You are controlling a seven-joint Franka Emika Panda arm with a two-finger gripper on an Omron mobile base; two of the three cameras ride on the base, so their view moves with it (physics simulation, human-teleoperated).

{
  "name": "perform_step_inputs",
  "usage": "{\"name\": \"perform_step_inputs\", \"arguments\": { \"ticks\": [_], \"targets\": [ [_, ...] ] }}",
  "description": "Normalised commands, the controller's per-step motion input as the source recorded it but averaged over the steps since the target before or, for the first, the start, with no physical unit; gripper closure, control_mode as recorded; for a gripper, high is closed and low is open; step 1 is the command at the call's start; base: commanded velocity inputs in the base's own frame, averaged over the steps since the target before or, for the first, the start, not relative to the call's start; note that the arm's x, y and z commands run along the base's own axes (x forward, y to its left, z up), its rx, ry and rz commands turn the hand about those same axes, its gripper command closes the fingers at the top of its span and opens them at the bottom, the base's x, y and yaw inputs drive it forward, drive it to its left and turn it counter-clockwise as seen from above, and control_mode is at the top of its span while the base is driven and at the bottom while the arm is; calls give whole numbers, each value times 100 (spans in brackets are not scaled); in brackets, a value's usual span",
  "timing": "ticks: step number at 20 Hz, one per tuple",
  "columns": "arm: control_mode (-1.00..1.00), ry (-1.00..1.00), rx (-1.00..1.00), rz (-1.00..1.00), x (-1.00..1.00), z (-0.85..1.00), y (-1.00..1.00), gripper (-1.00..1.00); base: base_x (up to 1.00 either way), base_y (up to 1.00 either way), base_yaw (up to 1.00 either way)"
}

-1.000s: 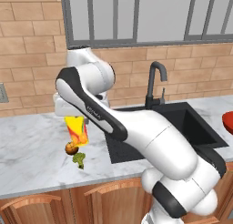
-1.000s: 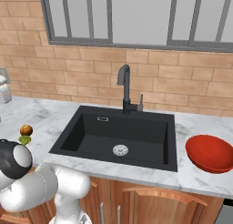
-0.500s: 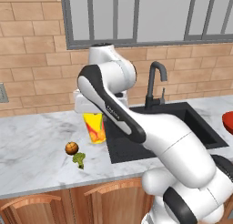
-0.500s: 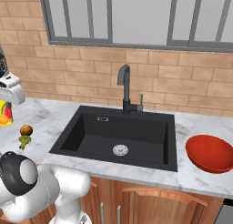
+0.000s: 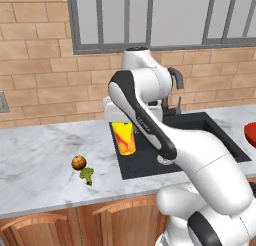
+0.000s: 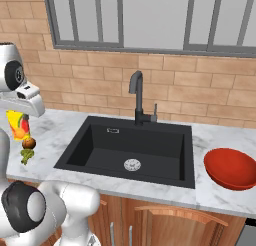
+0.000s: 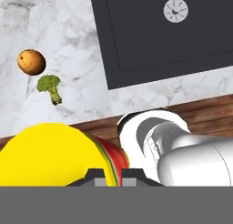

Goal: Remove the orange and broccoli from the sink. Then move the bowl and cup from the counter to the sink for washing.

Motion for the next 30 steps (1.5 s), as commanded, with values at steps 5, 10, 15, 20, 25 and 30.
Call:
{"name": "perform_step_inputs", "arguments": {
  "ticks": [5,10,15,20,25,30],
  "targets": [
    [-100,0,0,0,5,-1,-53,100,0,0,0],
    [-100,-1,2,0,5,-6,-50,100,0,0,0],
    [-100,-10,5,0,10,-13,-45,100,0,0,0],
    [-100,-8,6,-2,15,-18,-41,100,0,0,0],
    [-100,-5,6,-1,20,-21,-37,100,0,0,0],
    [-100,-3,3,0,29,-23,-28,100,0,0,0]
  ]
}}
